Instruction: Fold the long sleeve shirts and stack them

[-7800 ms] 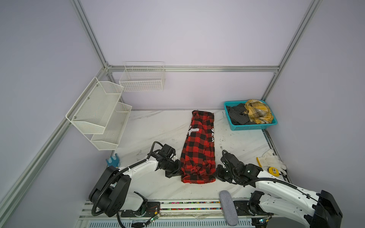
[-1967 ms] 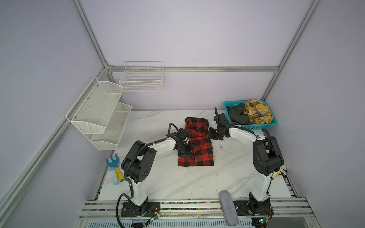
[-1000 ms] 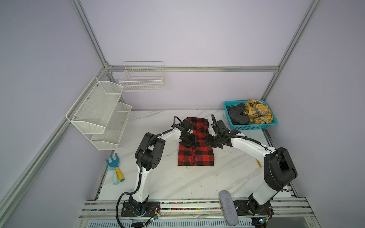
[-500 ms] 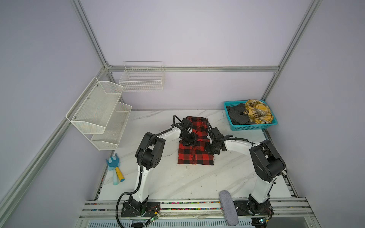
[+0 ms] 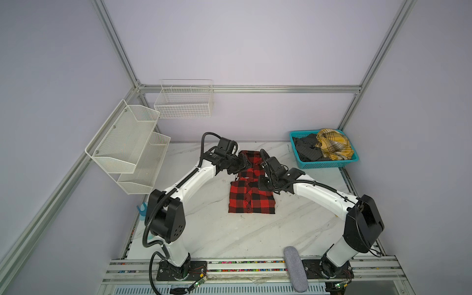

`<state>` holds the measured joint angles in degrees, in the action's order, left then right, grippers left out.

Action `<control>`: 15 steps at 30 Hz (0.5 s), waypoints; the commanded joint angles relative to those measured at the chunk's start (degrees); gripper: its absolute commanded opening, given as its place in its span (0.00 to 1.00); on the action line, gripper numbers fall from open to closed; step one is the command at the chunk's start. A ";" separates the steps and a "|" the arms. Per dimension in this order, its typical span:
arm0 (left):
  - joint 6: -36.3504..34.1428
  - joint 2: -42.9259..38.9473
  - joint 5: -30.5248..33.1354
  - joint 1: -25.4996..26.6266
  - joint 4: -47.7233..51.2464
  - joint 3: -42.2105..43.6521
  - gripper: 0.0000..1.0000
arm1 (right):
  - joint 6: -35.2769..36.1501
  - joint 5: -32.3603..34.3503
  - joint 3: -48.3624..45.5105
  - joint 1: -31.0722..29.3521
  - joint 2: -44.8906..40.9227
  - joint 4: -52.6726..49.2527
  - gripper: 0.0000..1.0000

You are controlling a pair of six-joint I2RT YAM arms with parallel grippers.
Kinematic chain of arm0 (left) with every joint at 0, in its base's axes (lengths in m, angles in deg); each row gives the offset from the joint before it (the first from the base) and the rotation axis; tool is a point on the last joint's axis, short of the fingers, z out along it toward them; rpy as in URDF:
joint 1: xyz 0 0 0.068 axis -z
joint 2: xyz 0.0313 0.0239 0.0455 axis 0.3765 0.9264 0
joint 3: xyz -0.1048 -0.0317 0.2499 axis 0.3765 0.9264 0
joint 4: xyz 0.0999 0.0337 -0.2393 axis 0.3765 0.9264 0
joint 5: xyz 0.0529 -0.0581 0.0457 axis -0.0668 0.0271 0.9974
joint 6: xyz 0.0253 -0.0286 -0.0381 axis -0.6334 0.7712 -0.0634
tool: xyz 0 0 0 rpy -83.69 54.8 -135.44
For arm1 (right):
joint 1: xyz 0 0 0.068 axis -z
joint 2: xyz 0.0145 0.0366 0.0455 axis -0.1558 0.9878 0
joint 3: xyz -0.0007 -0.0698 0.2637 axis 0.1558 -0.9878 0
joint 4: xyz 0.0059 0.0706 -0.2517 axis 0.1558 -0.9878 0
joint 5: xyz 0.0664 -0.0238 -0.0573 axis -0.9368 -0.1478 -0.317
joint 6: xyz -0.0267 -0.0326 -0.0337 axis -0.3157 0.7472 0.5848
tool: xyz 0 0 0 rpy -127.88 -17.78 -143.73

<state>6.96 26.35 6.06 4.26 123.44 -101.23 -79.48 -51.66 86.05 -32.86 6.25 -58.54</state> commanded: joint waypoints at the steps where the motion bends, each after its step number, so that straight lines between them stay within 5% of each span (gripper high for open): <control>1: -0.60 0.84 -1.24 -0.16 0.89 7.28 0.34 | -3.36 -1.45 -2.99 -1.41 1.35 1.30 0.15; 6: 2.67 0.84 -4.37 -0.35 -5.95 15.62 0.28 | -4.03 -3.20 -6.68 -1.42 1.77 5.24 0.15; 15: 4.62 8.98 -7.43 -0.18 -10.44 16.45 0.21 | -4.20 -3.44 -12.64 -1.33 6.16 9.87 0.14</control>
<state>10.65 34.94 0.44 4.15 116.71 -85.93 -82.48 -55.42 75.12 -34.41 10.80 -50.78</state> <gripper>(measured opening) 0.212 0.138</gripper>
